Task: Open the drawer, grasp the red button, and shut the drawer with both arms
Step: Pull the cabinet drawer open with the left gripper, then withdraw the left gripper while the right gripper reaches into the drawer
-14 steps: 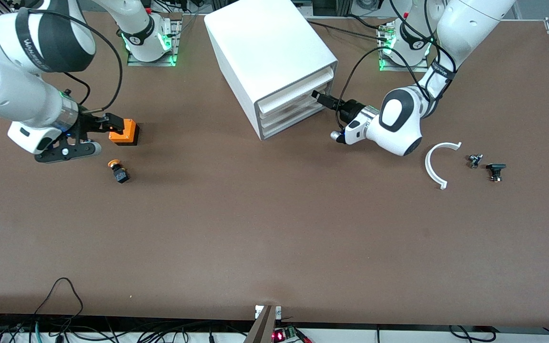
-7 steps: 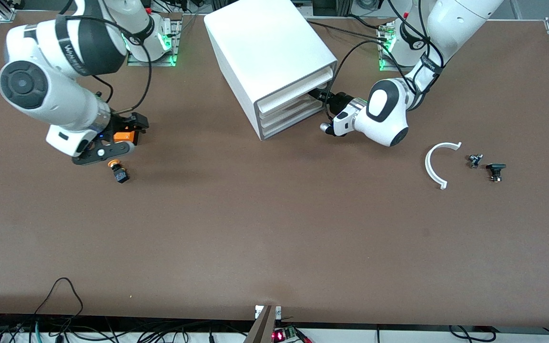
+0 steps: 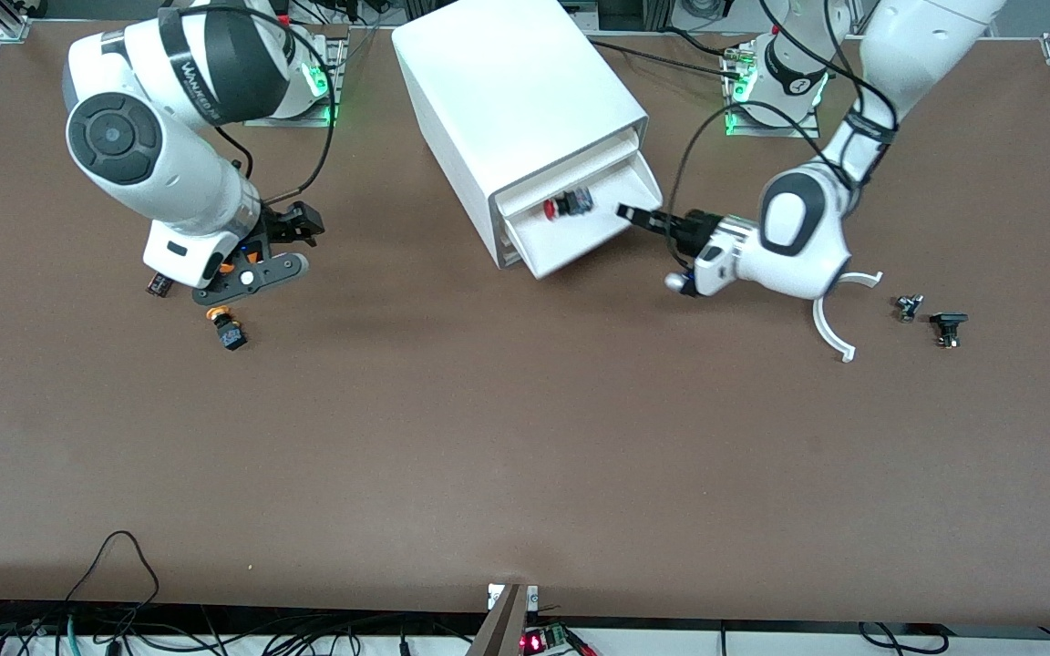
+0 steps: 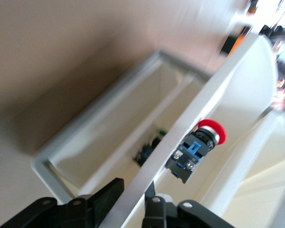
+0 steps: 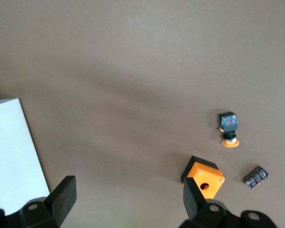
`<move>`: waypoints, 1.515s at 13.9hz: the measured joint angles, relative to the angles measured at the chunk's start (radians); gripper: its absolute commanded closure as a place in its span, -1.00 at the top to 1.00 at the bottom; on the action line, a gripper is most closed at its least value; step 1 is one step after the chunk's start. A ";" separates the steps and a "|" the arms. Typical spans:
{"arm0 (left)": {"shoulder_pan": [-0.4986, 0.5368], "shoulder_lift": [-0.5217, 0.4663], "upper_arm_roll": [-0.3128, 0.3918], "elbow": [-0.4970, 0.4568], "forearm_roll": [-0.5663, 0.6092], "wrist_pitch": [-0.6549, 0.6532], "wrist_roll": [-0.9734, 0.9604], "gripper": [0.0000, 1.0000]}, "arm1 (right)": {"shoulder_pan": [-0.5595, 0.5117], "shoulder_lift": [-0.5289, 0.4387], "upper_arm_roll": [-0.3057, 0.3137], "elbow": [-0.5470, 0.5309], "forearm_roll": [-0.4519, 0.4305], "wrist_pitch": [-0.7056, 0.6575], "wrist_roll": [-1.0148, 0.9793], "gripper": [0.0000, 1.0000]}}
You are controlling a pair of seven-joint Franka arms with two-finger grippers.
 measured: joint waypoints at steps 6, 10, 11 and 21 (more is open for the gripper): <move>0.020 -0.011 0.049 0.057 0.036 0.067 -0.005 1.00 | 0.104 0.172 0.038 0.225 0.107 0.088 -0.014 1.00; 0.030 -0.104 0.120 0.154 0.297 0.082 -0.013 1.00 | 0.245 0.293 0.048 0.354 0.107 0.147 -0.073 1.00; 0.031 -0.144 0.137 0.187 0.390 0.082 -0.022 1.00 | 0.278 0.319 0.053 0.394 0.107 0.147 -0.086 1.00; 0.027 -0.443 0.241 0.397 0.960 -0.190 -0.111 1.00 | 0.391 0.529 0.123 0.588 0.107 0.272 -0.384 1.00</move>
